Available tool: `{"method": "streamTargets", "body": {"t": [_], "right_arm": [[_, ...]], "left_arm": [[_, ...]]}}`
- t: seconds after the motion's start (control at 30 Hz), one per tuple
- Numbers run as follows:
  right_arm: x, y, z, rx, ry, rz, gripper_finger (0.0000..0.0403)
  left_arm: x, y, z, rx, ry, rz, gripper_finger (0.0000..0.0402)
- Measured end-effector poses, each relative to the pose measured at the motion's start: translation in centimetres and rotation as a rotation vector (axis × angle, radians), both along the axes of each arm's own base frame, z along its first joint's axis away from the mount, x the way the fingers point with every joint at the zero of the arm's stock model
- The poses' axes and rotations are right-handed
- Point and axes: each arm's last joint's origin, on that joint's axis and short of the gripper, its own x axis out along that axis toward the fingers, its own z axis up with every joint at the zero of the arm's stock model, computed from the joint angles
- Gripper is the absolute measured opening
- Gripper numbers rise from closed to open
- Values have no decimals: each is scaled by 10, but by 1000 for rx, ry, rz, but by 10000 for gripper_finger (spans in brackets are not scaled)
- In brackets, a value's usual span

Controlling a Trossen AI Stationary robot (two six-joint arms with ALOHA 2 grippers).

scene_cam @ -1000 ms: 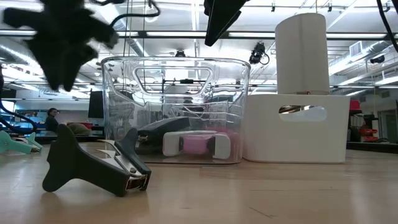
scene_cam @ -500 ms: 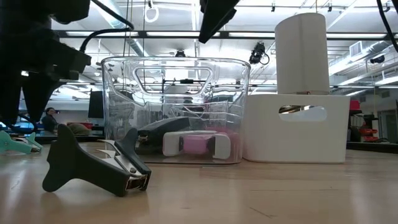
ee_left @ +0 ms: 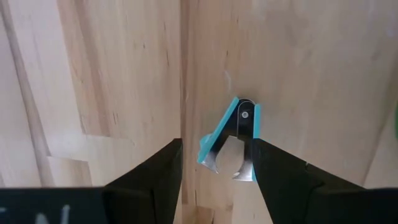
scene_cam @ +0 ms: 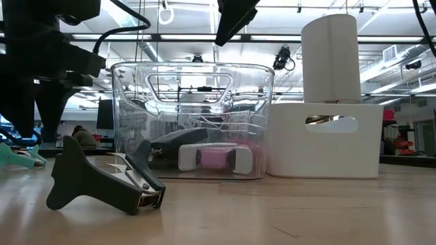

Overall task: Pick and place Stapler, Stapler remover, tape
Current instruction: Put the blue staple remover into the white bin

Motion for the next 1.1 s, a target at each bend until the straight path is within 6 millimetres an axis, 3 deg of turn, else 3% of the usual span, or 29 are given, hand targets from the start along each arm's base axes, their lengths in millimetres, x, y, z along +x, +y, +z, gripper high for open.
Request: {"method": "streamTargets", "body": {"t": [0.37,0.57,0.73,0.9,1.1], "right_arm": [[1,0,0,2,-7,0,151],[1,0,0,2,-8,1,151],[1,1,1,3,-17,3,151],[2,1,1,5,-23,3,151],[2,1,1,7,-25,0,151]], "left_arm": [[-1,1,-1,1,11,-16,195],[-12,5,-24,-14,38,10,195],[-16,8,-28,23,32,6,188],[-13,6,-29,17,2,-19,140],[-13,6,-30,-3,15,11,25]]}}
